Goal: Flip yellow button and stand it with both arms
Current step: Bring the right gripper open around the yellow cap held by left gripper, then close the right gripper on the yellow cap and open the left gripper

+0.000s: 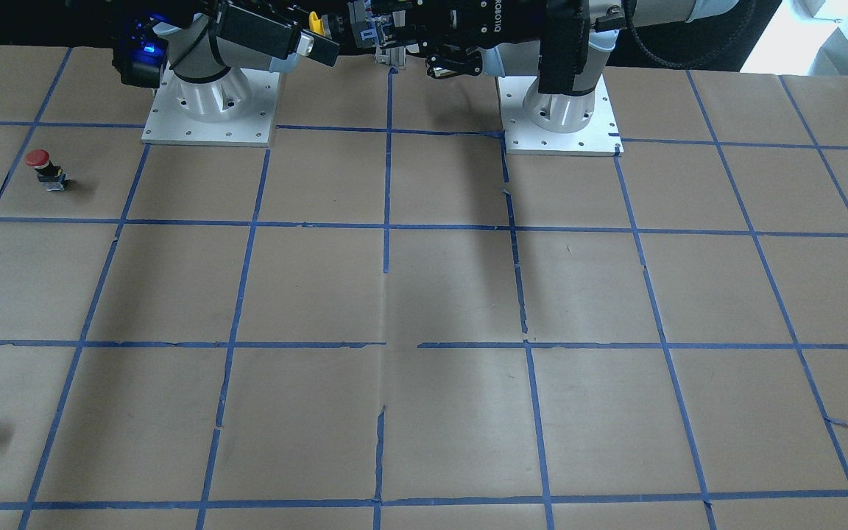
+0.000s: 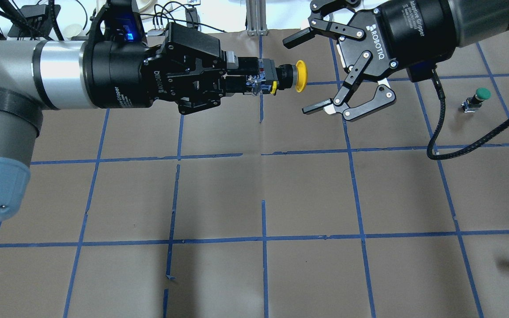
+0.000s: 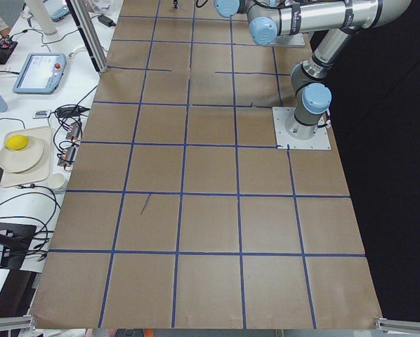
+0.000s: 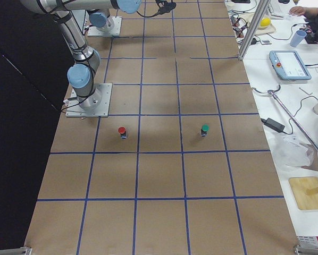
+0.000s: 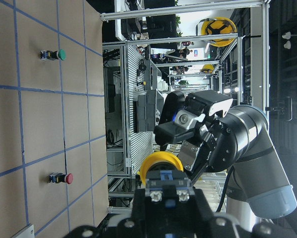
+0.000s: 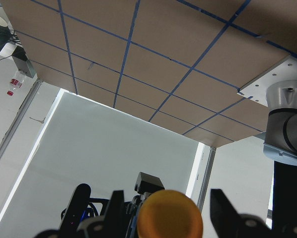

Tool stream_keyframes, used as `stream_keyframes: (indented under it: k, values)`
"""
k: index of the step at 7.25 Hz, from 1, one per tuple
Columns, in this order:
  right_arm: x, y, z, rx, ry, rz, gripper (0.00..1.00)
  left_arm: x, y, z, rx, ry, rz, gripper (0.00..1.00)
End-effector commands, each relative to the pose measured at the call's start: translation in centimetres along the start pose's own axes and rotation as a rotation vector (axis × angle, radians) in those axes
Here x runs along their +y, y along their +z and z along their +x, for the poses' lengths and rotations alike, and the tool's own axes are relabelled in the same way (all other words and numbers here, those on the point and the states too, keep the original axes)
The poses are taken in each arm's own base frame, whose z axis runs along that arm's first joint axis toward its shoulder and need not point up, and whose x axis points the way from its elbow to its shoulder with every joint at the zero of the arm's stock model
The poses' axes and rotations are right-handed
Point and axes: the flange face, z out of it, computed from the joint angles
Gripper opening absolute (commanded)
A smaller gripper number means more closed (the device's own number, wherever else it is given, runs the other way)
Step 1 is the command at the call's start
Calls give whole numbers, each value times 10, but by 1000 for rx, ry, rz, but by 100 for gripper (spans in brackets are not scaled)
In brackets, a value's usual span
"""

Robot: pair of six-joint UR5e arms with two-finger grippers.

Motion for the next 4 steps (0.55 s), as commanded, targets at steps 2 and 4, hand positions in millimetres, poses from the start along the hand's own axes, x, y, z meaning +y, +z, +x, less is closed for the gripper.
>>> stream_keyframes:
  k: [2,4]
  values:
    - [0,-1,0,-2,1,0,31,0,0,0,0,5,0,19]
    - [0,-1,0,-2,0,1,31,1,0,0,-8,9,-1,99]
